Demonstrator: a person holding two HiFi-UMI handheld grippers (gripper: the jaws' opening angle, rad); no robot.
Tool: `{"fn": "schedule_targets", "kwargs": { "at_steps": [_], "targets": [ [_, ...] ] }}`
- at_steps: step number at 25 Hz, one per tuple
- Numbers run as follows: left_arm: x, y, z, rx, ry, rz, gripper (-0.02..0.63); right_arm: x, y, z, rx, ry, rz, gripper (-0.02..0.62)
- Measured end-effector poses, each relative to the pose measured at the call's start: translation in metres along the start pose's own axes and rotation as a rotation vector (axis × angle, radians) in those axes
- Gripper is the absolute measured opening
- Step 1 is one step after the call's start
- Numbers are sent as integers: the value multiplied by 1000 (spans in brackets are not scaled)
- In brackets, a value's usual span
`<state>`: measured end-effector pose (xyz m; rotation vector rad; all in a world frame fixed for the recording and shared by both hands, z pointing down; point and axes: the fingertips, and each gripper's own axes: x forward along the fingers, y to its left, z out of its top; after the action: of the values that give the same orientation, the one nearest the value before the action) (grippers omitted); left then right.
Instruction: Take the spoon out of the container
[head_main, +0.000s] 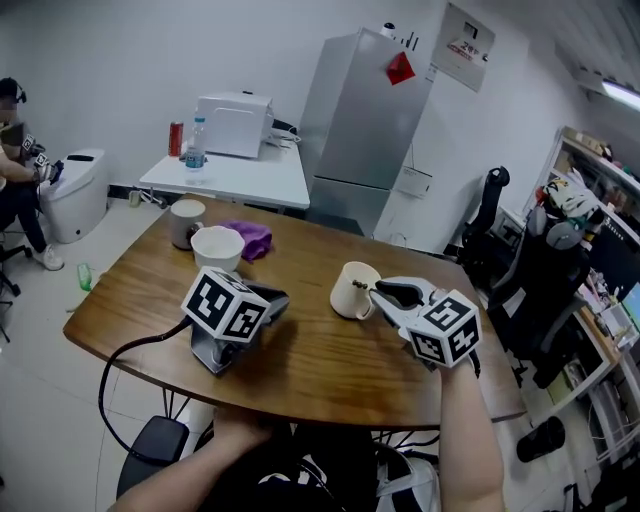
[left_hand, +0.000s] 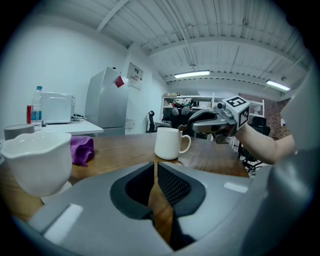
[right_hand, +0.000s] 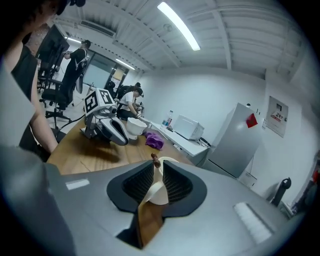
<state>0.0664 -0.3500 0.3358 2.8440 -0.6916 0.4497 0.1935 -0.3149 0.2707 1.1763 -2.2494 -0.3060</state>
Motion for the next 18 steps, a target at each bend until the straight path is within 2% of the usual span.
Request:
{"fn": "schedule_targets", "kwargs": {
  "at_steps": [9,18],
  "targets": [
    [-3,0,1,-10,-17,-7,21,11,6,0,-126,76,-15,87],
    [0,-1,2,-7,-16,-6,21,18,4,-6,-241,150,-59,80]
  ]
}}
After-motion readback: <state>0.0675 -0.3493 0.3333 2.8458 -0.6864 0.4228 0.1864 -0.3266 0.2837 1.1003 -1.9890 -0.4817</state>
